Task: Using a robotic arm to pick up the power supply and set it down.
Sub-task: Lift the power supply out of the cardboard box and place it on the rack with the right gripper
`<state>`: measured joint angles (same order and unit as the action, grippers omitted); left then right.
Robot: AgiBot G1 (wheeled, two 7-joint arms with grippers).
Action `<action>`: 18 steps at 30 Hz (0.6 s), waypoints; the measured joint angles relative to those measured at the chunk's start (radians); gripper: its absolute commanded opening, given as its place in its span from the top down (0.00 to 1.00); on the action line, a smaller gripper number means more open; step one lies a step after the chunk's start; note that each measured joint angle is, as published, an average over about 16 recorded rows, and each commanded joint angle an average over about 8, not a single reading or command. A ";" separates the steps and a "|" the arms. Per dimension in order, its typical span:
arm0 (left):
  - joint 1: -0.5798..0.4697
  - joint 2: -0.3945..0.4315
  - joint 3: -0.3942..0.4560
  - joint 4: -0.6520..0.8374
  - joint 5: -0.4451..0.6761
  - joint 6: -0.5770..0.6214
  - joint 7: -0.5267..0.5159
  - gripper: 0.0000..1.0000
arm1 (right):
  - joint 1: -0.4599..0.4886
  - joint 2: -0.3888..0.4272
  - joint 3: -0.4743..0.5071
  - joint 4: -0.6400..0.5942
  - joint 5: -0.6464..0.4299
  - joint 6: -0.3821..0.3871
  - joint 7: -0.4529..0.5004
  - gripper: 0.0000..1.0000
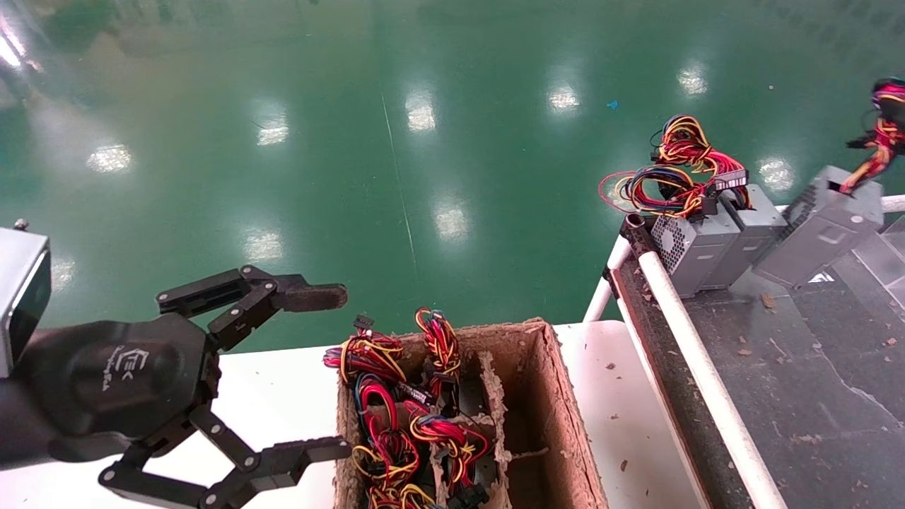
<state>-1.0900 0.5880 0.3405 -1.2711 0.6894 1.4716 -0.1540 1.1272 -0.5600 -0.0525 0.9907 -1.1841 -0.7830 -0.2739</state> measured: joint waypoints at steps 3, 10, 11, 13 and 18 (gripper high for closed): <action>0.000 0.000 0.000 0.000 0.000 0.000 0.000 0.00 | 0.045 -0.025 -0.028 -0.030 -0.023 -0.008 0.002 1.00; 0.000 0.000 0.000 0.000 0.000 0.000 0.000 0.00 | 0.148 -0.081 -0.089 -0.119 -0.079 -0.029 0.002 1.00; 0.000 0.000 0.000 0.000 0.000 0.000 0.000 0.00 | 0.161 -0.088 -0.097 -0.132 -0.086 -0.032 0.001 1.00; 0.000 0.000 0.000 0.000 0.000 0.000 0.000 0.00 | 0.186 -0.103 -0.110 -0.158 -0.099 -0.038 -0.002 1.00; 0.000 0.000 0.000 0.000 0.000 0.000 0.000 0.00 | 0.239 -0.136 -0.137 -0.221 -0.125 -0.054 -0.013 1.00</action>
<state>-1.0901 0.5879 0.3409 -1.2711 0.6892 1.4714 -0.1539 1.3664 -0.6959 -0.1894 0.7696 -1.3095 -0.8370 -0.2866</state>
